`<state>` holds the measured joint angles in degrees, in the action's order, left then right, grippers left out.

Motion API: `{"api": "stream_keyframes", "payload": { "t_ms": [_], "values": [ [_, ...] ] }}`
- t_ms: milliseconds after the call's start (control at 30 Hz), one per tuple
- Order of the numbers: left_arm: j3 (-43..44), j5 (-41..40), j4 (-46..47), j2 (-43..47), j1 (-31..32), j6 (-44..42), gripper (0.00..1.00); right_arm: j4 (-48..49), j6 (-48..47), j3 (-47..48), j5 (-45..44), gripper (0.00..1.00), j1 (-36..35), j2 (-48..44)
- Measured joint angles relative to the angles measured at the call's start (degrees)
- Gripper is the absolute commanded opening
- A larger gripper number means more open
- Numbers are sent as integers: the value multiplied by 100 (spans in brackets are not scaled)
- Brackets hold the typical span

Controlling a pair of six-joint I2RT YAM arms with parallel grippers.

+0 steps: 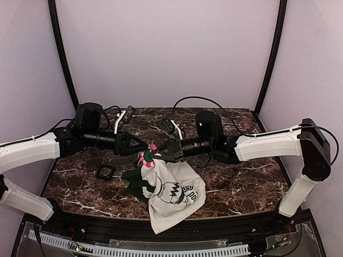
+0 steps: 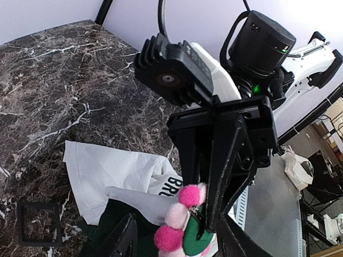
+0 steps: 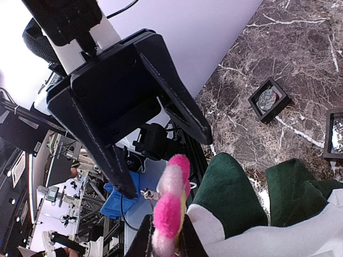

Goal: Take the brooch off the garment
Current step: Open the brooch on the crumpled clothing.

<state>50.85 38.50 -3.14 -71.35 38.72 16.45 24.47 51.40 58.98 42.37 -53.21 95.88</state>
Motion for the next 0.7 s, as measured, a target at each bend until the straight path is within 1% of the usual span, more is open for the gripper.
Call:
{"api": "stream_keyframes", "payload": {
  "t_ms": [233,700],
  "values": [
    [76,-39,-170,-120,0,-2,41,26,-17,0,26,0,-4,0],
    [87,-13,-168,-173,0,7,43,-17,-98,31,33,0,-42,0]
  ]
}}
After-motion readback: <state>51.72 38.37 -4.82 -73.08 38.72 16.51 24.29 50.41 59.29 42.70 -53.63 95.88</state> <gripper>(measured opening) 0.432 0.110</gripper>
